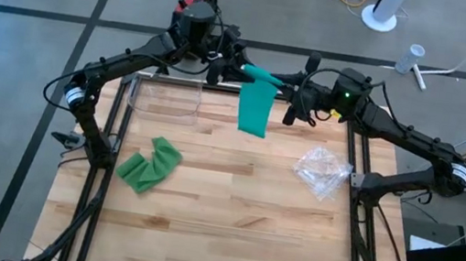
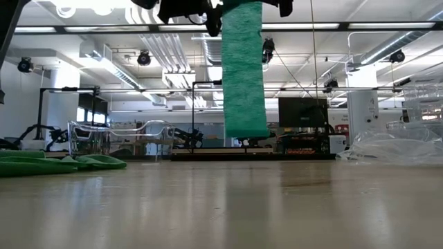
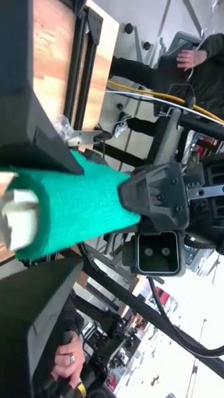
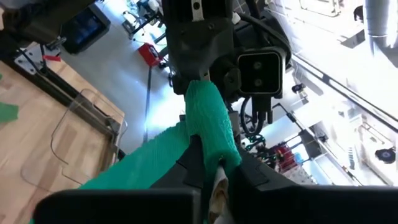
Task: Roll bandage
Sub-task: Roll the blue bandage
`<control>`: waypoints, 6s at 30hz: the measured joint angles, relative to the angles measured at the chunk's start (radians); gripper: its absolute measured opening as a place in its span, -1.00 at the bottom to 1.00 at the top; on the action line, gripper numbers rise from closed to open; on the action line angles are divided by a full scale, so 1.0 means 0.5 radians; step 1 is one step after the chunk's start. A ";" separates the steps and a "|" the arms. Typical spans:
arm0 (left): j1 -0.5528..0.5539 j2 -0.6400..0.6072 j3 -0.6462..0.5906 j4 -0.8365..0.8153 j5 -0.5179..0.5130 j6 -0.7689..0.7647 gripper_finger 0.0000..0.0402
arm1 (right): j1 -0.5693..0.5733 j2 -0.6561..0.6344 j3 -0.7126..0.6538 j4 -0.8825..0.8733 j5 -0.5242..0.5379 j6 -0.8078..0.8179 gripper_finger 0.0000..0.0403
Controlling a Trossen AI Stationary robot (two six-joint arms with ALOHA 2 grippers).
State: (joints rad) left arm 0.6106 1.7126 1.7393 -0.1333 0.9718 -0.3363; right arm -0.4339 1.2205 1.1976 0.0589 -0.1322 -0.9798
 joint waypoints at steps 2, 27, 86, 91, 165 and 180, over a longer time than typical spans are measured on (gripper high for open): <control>0.000 0.000 -0.001 0.003 -0.008 0.020 -0.19 | 0.000 0.000 -0.001 -0.001 0.000 0.012 -0.81; 0.053 -0.019 -0.001 -0.025 0.082 1.190 -0.91 | -0.002 -0.053 -0.002 0.081 -0.261 1.998 0.51; 0.022 -0.010 -0.002 -0.135 -0.092 1.477 -0.59 | -0.037 -0.073 0.005 0.126 -0.327 1.730 -0.86; -0.011 0.009 -0.002 -0.129 -0.092 1.483 -0.95 | -0.037 -0.074 0.005 0.176 -0.327 1.776 -0.88; -0.174 -0.319 -0.185 -0.037 -0.538 1.232 0.58 | -0.032 -0.049 -0.049 0.123 -0.416 0.801 -0.89; -0.188 -0.241 -0.182 0.052 -0.488 0.545 0.13 | -0.031 -0.048 -0.049 0.178 -0.347 0.656 -0.90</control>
State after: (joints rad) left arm 0.5167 1.5921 1.6485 -0.1075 0.7276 -0.0640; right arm -0.4496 1.1967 1.1732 0.1477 -0.3058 -0.6518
